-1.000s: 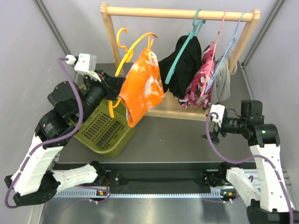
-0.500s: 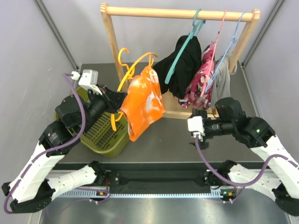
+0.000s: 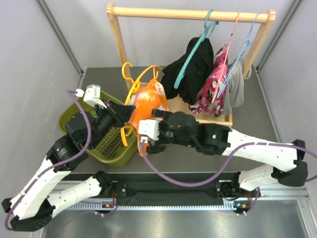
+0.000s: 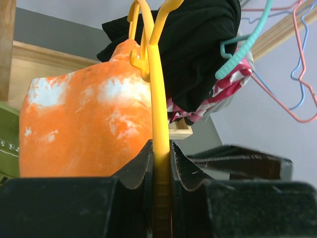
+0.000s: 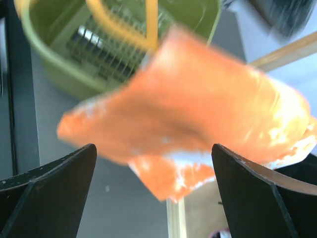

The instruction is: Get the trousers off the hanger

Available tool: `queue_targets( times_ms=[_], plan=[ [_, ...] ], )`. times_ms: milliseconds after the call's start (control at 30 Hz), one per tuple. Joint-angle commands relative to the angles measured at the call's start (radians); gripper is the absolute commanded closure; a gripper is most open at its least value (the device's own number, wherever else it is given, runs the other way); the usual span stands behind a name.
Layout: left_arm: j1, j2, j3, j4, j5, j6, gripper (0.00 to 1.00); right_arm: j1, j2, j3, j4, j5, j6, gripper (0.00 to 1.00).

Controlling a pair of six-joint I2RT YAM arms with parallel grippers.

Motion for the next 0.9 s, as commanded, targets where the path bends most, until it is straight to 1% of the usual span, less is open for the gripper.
queue_targets(
  times_ms=[0,133,200,333,767,833,867],
  plan=[
    [-0.003,-0.044,-0.004,0.302,-0.07,-0.09,1.0,0.095,0.041,0.088,0.243,0.241,0.127,0.0],
    [-0.001,-0.053,-0.021,0.32,-0.071,-0.113,1.0,0.112,0.082,0.106,0.337,0.339,0.241,0.0],
    [-0.003,-0.055,-0.019,0.326,-0.067,-0.115,1.0,0.111,0.101,0.109,0.351,0.36,0.244,0.0],
    [-0.001,-0.061,-0.015,0.329,-0.057,-0.113,1.0,0.111,0.125,0.12,0.359,0.361,0.267,0.0],
    [-0.001,-0.062,-0.011,0.337,-0.021,-0.125,1.0,0.103,0.168,0.073,0.426,0.37,0.278,0.01],
    [-0.001,-0.064,-0.011,0.336,-0.013,-0.128,1.0,0.082,0.175,0.063,0.449,0.375,0.275,0.07],
    [-0.003,-0.067,-0.011,0.336,-0.008,-0.128,1.0,0.062,0.176,0.06,0.457,0.375,0.269,0.11]
  ],
)
